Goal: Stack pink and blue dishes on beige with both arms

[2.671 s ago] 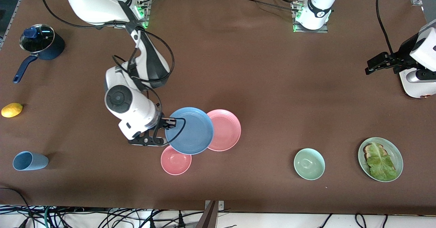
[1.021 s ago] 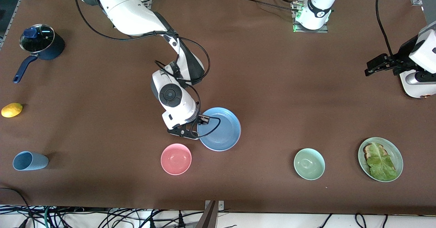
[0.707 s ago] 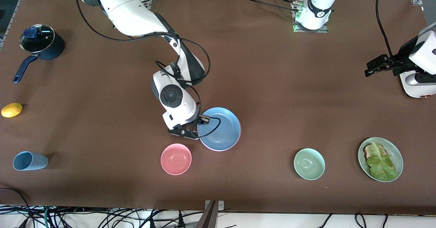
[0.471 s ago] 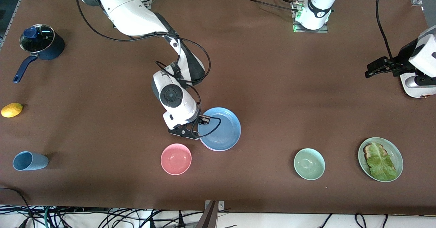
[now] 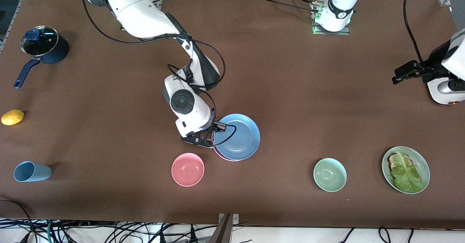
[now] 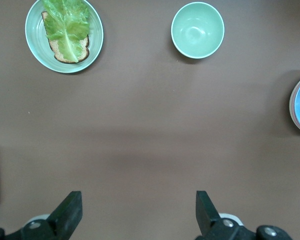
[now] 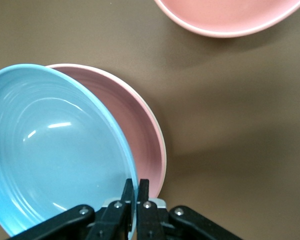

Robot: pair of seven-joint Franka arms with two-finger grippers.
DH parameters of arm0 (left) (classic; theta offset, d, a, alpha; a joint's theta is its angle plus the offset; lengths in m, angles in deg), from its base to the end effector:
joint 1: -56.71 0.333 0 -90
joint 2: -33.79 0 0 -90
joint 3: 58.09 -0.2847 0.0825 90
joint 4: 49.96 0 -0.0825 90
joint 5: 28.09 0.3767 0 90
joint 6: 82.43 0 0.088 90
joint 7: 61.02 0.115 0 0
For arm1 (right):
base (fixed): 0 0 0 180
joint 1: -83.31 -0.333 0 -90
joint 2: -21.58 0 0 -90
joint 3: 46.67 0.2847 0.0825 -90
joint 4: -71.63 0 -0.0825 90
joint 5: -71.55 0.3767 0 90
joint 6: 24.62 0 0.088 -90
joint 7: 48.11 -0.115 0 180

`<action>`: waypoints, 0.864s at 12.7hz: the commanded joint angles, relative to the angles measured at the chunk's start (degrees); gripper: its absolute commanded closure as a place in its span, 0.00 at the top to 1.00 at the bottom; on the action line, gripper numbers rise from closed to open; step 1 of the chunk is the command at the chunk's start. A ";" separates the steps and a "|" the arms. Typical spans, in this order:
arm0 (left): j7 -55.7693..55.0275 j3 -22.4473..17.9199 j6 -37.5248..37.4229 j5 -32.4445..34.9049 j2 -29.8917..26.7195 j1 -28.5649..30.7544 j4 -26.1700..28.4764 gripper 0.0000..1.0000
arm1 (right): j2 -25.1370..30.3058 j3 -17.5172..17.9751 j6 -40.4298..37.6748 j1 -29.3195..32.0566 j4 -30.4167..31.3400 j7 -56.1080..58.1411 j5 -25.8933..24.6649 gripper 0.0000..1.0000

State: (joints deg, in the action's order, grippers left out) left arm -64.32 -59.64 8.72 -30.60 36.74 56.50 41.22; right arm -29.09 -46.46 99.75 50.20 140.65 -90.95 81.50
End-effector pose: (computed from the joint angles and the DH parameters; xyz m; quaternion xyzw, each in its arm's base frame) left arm 0.5606 0.0078 0.5489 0.9986 0.0415 -0.0263 0.0207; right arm 0.6128 0.4114 0.2279 -0.9880 0.1291 0.0142 0.0840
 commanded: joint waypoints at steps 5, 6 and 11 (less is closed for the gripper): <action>0.58 -0.20 -1.07 1.37 1.79 -0.14 -2.32 1.00 | -0.22 0.06 2.10 0.07 1.56 0.22 0.51 0.25; 0.58 -0.20 -1.16 1.45 2.05 -0.14 -2.50 1.00 | -0.22 0.06 2.10 0.15 1.56 1.09 0.51 0.30; 0.67 -0.20 -1.07 1.45 2.67 0.39 -2.50 1.00 | 0.39 -0.29 1.58 0.77 1.03 4.17 0.51 0.34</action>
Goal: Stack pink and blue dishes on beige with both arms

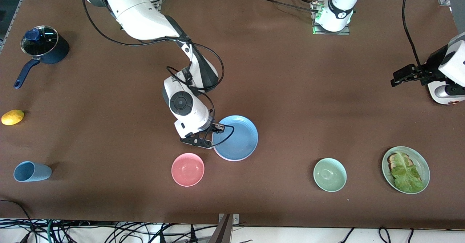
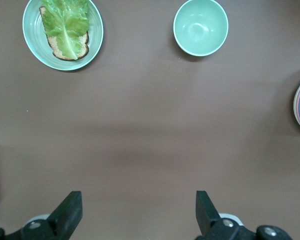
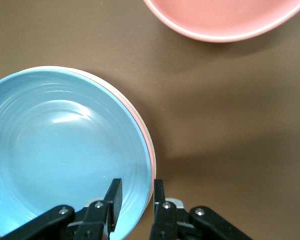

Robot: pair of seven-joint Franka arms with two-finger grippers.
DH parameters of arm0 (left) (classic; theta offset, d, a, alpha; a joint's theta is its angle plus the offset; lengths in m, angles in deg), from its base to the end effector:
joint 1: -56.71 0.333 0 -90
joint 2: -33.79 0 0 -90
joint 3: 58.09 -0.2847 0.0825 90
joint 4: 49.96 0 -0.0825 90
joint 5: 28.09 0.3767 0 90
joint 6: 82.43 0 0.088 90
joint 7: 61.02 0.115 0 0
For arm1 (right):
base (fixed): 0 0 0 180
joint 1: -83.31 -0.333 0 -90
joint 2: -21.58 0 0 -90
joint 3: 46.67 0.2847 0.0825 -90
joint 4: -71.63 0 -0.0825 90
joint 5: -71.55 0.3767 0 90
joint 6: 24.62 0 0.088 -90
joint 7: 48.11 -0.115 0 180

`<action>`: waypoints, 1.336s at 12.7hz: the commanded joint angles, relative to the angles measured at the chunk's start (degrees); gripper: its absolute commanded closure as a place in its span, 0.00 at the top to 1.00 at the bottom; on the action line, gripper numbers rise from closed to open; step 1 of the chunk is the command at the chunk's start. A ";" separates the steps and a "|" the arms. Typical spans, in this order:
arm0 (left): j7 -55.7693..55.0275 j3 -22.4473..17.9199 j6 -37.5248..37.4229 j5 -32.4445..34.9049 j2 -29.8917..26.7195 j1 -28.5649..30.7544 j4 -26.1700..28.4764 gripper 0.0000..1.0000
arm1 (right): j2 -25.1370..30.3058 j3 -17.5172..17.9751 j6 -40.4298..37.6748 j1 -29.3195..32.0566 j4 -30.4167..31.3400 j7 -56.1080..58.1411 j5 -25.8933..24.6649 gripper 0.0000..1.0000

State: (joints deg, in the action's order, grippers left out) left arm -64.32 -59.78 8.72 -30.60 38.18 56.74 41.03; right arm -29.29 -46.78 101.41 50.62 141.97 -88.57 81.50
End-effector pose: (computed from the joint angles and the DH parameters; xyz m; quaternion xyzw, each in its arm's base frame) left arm 0.5660 0.0115 0.5363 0.9981 0.0450 -0.0372 0.0202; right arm 0.6157 0.4024 0.2174 -0.9898 0.1159 0.0089 0.0824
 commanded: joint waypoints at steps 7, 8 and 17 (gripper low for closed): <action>0.67 -0.07 -0.98 1.54 1.58 0.23 -2.49 1.00 | 7.52 -5.41 -9.28 2.19 -0.37 9.22 -7.75 1.00; 0.67 -0.07 -0.89 1.54 2.11 0.23 -2.49 1.00 | 9.71 -7.77 -13.05 2.19 -0.37 13.87 -7.75 1.00; 0.58 0.28 -2.56 3.12 2.11 0.15 -3.45 1.00 | 36.77 -8.52 -33.48 13.85 13.22 28.85 -5.55 1.00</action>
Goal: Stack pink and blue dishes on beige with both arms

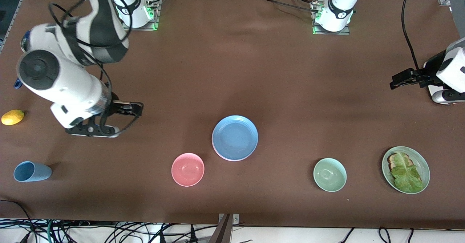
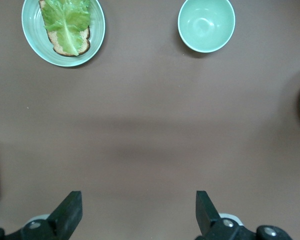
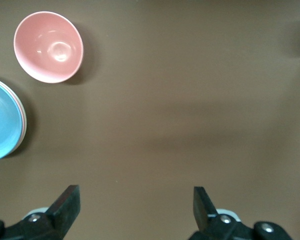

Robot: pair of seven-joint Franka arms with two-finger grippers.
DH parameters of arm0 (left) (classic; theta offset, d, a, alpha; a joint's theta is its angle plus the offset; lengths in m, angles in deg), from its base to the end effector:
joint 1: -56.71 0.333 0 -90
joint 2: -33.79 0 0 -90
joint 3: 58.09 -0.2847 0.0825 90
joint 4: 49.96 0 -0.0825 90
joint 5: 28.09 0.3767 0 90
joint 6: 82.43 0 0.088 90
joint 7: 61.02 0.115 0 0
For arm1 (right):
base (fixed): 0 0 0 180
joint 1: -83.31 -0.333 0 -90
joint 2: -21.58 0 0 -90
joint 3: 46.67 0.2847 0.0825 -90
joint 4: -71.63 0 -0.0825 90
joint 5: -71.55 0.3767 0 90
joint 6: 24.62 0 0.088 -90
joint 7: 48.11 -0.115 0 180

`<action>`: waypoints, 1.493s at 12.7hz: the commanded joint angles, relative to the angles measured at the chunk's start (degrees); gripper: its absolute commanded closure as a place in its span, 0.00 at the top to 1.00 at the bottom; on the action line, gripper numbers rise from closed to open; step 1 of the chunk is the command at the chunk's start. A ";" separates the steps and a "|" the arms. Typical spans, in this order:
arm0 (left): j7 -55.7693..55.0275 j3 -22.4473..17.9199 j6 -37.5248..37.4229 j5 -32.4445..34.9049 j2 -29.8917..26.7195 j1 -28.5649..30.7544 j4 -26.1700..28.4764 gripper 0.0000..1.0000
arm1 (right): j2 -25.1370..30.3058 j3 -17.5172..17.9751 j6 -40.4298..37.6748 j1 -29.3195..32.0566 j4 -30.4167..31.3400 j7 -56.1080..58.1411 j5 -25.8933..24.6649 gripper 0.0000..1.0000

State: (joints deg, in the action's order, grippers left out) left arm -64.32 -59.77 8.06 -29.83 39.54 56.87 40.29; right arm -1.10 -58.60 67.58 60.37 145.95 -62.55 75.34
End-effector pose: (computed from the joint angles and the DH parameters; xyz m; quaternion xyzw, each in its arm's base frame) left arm 0.5703 0.0142 0.5278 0.9977 0.0456 -0.0482 0.0131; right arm 0.6289 0.1524 0.4821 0.9989 -0.0261 -0.0353 0.0153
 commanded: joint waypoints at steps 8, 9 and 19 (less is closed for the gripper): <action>0.49 0.63 -3.21 2.44 0.58 -0.33 -4.11 1.00 | 18.19 13.16 -4.82 21.27 13.23 11.72 -2.82 1.00; 0.49 0.63 -3.30 2.44 0.58 -0.33 -4.38 1.00 | 18.46 13.16 -5.00 21.27 13.14 11.81 -3.69 1.00; 0.40 0.72 -4.36 2.35 0.58 -0.59 -4.64 1.00 | 16.88 13.16 -5.27 20.74 11.47 11.19 -5.02 1.00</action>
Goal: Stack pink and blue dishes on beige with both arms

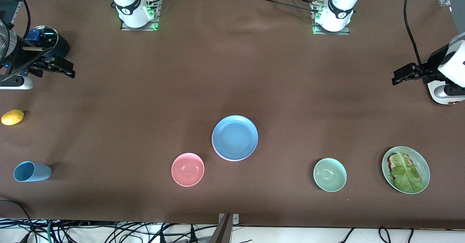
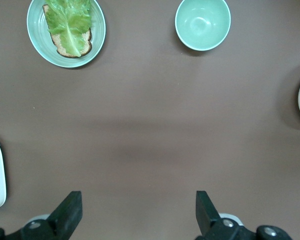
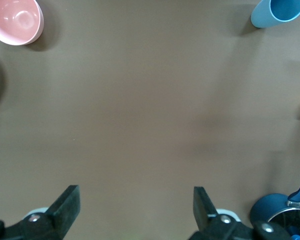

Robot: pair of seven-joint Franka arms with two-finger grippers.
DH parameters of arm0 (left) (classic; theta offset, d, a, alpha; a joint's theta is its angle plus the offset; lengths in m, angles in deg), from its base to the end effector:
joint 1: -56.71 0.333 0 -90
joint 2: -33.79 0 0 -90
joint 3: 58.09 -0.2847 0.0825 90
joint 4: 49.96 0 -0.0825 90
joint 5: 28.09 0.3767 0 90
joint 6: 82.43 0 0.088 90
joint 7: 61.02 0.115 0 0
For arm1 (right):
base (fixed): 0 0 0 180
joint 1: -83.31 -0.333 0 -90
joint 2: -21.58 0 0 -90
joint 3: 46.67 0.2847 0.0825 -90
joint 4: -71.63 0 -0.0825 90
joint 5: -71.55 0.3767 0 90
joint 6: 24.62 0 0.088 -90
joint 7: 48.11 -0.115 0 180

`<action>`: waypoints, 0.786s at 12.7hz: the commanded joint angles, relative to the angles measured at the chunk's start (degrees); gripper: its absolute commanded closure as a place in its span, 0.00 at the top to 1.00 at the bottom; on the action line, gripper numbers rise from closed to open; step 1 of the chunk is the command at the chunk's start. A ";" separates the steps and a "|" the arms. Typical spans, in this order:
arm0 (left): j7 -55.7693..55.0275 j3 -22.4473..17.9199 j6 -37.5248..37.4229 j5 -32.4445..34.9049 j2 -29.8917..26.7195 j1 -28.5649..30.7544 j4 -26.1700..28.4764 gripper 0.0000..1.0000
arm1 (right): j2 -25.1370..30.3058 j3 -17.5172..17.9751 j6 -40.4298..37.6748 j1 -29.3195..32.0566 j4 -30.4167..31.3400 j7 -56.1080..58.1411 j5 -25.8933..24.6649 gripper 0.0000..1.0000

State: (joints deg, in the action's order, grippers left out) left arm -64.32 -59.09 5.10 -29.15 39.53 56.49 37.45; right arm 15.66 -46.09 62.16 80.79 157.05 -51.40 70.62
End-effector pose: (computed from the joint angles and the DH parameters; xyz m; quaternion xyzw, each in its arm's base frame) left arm 0.5675 0.0051 0.5467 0.9981 0.0356 -0.0492 0.0073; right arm 0.5678 0.0285 0.5597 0.9992 -0.0018 -0.0393 0.0098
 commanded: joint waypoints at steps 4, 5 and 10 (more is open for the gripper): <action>0.49 0.03 -1.40 1.68 0.68 -0.13 -1.80 1.00 | -0.49 0.65 -0.02 0.23 -0.33 0.83 -0.39 1.00; 0.58 -0.05 -1.40 1.77 0.85 -0.13 -1.80 1.00 | -0.49 0.74 -0.11 0.23 -0.33 0.75 -0.39 1.00; 0.58 -0.05 -1.31 1.68 0.85 0.13 -1.80 1.00 | -0.14 0.74 -0.20 0.15 -0.42 0.84 -0.39 1.00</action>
State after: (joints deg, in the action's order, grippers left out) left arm -64.33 -59.19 5.04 -29.15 39.62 56.65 37.44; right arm 14.81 -45.73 62.32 80.74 156.96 -51.40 70.63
